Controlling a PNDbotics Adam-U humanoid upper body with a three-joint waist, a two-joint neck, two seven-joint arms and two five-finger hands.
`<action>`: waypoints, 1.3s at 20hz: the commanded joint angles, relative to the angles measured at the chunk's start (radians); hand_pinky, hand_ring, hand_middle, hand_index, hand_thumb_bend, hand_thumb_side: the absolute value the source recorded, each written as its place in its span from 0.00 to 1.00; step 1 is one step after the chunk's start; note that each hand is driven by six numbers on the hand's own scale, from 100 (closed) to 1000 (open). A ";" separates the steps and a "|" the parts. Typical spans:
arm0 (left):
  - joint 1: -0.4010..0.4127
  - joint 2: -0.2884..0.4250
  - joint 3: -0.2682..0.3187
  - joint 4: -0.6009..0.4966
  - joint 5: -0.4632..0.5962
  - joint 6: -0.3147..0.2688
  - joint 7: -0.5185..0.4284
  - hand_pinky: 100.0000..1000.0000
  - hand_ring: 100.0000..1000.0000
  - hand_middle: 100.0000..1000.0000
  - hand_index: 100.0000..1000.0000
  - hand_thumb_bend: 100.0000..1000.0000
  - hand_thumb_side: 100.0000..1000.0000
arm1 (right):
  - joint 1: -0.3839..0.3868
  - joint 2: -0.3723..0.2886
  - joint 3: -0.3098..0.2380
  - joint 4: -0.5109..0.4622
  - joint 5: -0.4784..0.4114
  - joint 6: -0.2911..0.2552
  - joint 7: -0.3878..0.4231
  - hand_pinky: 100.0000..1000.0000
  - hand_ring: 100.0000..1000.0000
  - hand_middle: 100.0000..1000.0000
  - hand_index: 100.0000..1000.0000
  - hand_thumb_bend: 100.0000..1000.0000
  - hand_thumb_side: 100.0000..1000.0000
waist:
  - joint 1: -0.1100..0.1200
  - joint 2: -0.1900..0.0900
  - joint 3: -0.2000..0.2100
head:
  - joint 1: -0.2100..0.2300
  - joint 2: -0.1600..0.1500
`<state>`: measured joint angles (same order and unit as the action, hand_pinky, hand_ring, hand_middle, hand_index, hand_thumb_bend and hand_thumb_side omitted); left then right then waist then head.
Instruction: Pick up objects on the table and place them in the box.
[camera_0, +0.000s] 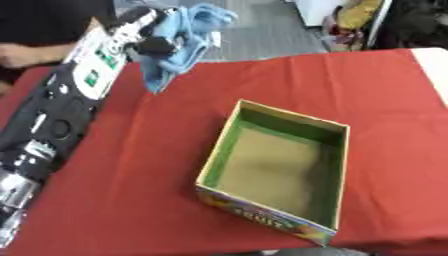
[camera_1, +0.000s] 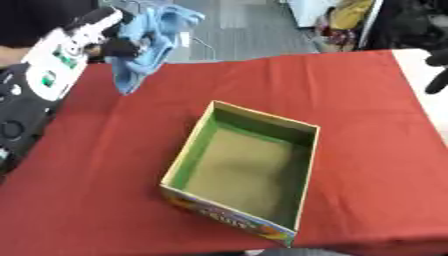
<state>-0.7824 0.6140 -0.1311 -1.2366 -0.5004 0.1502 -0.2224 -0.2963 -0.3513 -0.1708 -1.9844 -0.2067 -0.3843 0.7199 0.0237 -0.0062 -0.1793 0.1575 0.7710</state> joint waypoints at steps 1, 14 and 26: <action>-0.027 0.046 0.046 -0.149 0.024 0.003 0.043 0.00 0.00 0.00 0.00 0.00 0.49 | -0.005 -0.015 -0.010 -0.016 0.004 -0.009 0.008 0.48 0.72 0.77 0.94 0.05 0.60 | -0.002 -0.013 0.002 | -0.012 -0.001; -0.022 0.000 -0.124 -0.556 -0.079 -0.039 -0.259 0.00 0.00 0.00 0.00 0.00 0.39 | -0.012 -0.012 -0.020 -0.016 0.008 -0.008 -0.025 0.49 0.73 0.79 0.96 0.00 0.65 | 0.000 -0.015 -0.007 | 0.005 -0.001; -0.035 -0.151 -0.346 -0.355 -0.152 -0.122 -0.405 0.00 0.00 0.00 0.01 0.00 0.31 | -0.026 -0.007 -0.007 -0.016 0.000 -0.008 -0.028 0.49 0.73 0.78 0.96 0.00 0.66 | 0.002 -0.011 -0.020 | 0.025 -0.001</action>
<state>-0.8056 0.4689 -0.4689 -1.6198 -0.6477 0.0366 -0.6266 -0.3066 -0.3507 -0.1763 -1.9844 -0.2006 -0.3899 0.6878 0.0291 -0.0088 -0.1990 0.1745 0.7710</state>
